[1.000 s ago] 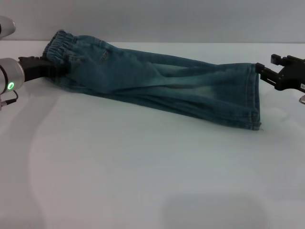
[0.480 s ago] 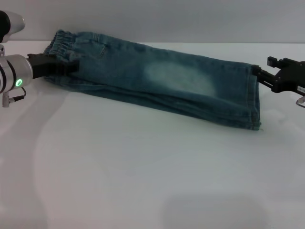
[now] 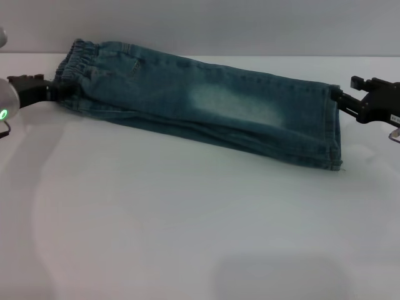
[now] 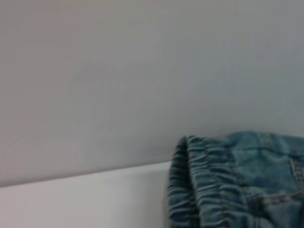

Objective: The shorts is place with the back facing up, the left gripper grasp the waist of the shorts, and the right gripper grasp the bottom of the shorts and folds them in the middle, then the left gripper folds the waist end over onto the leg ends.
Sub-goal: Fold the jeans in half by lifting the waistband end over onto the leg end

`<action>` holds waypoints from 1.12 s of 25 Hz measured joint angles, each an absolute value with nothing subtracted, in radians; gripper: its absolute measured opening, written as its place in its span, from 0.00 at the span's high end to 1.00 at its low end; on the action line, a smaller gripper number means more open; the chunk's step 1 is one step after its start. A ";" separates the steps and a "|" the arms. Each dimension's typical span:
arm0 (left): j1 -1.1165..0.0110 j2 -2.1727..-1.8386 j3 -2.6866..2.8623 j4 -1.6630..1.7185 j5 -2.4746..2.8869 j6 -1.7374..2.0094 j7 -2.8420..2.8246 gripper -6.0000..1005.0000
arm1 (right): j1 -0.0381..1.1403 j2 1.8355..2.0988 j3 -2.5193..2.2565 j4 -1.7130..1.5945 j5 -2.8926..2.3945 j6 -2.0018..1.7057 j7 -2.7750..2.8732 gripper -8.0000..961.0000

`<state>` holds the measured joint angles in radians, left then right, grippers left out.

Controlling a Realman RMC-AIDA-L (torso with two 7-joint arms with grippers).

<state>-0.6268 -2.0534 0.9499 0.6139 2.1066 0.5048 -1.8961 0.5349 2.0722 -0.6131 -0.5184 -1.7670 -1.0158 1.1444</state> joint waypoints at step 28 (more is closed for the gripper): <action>-0.670 -2.063 0.960 0.495 2.098 0.455 -1.892 0.33 | 0.515 2.072 -0.610 -0.526 -1.722 -1.104 1.146 0.46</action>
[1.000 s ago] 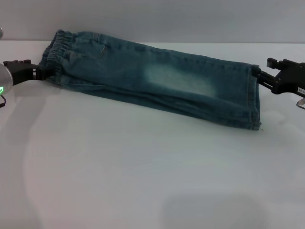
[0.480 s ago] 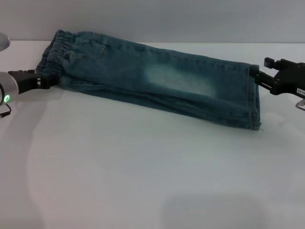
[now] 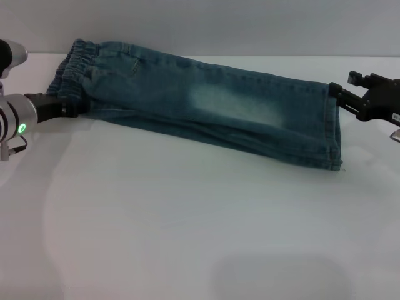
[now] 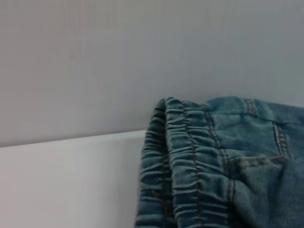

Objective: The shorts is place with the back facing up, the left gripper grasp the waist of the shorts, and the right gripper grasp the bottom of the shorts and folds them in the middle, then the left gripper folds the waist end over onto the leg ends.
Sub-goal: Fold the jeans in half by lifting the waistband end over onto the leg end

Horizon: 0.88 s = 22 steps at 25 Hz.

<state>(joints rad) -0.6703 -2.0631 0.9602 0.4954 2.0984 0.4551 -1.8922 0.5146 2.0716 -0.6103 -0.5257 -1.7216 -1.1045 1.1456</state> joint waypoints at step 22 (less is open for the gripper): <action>-0.679 -2.066 0.963 0.495 2.098 0.465 -1.890 0.38 | 0.493 2.072 -0.603 -0.526 -1.721 -1.114 1.139 0.46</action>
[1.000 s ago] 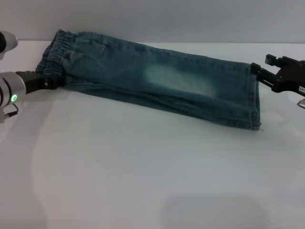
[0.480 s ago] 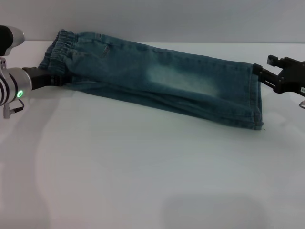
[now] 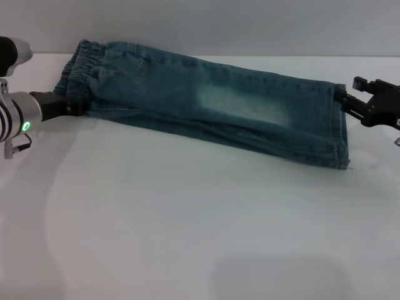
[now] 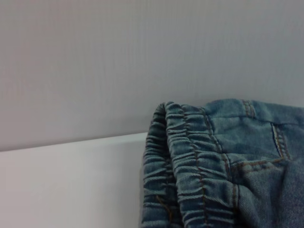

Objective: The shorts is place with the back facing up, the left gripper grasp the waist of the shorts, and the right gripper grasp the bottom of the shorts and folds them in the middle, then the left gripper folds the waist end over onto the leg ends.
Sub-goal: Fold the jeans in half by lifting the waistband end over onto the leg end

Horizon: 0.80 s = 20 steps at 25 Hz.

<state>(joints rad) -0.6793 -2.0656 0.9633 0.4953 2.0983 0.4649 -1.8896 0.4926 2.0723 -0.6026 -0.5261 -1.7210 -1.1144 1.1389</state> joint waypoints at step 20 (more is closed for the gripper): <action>-0.669 -2.064 0.963 0.502 2.098 0.478 -1.884 0.63 | 0.486 2.072 -0.603 -0.524 -1.712 -1.127 1.140 0.46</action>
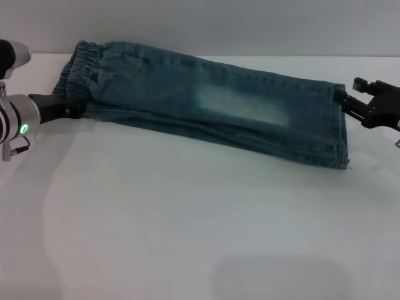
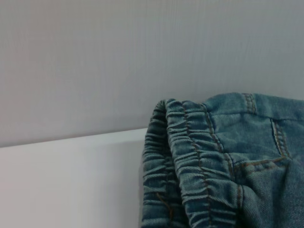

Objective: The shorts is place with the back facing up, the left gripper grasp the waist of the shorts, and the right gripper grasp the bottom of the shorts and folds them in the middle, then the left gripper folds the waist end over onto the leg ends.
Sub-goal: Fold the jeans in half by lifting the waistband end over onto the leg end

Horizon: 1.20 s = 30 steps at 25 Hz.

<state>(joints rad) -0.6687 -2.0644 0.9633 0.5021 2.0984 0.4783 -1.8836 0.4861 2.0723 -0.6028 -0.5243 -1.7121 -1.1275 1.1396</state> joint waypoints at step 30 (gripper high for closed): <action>-0.586 -2.067 1.027 0.644 1.992 0.572 -1.856 0.92 | 0.485 2.074 -0.603 -0.518 -1.712 -1.126 1.139 0.46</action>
<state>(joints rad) -0.5862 -2.0670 1.0269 0.6439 1.9919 0.5725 -1.8560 0.4852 2.0739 -0.6028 -0.5184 -1.7118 -1.1258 1.1388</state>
